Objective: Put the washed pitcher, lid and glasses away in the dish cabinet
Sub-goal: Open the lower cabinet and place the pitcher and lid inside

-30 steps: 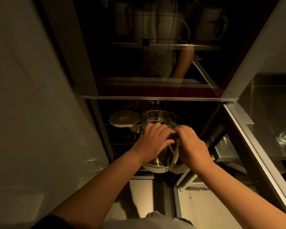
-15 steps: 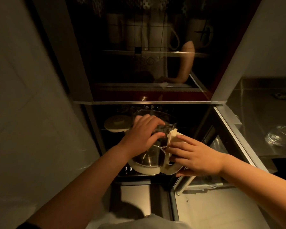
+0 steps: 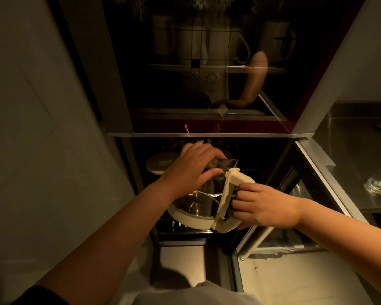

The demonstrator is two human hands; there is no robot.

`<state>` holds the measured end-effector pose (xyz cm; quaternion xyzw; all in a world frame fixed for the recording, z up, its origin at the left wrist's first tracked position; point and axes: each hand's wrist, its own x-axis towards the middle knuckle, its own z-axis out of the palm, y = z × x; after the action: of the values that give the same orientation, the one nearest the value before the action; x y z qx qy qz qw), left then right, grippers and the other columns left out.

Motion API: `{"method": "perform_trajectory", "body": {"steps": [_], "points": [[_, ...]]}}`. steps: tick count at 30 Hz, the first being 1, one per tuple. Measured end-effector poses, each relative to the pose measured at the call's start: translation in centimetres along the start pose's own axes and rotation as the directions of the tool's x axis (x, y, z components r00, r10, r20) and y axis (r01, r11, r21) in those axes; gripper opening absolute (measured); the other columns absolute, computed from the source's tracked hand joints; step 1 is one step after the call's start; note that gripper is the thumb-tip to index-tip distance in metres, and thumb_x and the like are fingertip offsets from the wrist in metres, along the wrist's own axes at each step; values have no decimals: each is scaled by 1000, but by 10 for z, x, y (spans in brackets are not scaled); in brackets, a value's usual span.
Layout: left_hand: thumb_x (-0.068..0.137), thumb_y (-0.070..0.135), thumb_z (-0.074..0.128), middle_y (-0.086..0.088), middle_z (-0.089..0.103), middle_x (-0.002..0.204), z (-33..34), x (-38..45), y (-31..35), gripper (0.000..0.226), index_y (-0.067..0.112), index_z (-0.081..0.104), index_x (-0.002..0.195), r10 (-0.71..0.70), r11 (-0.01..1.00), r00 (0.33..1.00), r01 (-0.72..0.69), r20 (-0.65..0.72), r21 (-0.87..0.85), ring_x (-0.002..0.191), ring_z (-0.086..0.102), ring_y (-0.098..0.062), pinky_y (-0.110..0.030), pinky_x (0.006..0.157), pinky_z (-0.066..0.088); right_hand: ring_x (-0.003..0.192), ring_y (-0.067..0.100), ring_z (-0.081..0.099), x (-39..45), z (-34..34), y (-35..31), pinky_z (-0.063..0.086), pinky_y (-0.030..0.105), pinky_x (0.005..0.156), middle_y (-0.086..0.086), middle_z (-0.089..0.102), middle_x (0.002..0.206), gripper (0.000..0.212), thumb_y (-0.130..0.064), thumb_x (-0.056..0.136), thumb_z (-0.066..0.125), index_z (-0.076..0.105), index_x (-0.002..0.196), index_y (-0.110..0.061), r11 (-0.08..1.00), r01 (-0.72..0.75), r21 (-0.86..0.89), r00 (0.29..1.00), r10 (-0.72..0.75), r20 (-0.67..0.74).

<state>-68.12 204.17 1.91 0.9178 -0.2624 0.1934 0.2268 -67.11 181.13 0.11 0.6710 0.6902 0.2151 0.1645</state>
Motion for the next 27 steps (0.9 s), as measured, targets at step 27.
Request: {"method": "perform_trajectory", "body": {"steps": [27], "points": [[83, 67, 34, 11, 13, 157, 48, -67, -26, 72, 33, 24, 146, -241, 966, 961, 251, 135, -60, 143, -5, 0, -30, 117, -1, 89, 1, 45, 23, 32, 12, 23, 19, 82, -19, 52, 91, 55, -72, 74, 50, 65, 96, -23, 558, -626, 545, 664, 748, -2]]}}
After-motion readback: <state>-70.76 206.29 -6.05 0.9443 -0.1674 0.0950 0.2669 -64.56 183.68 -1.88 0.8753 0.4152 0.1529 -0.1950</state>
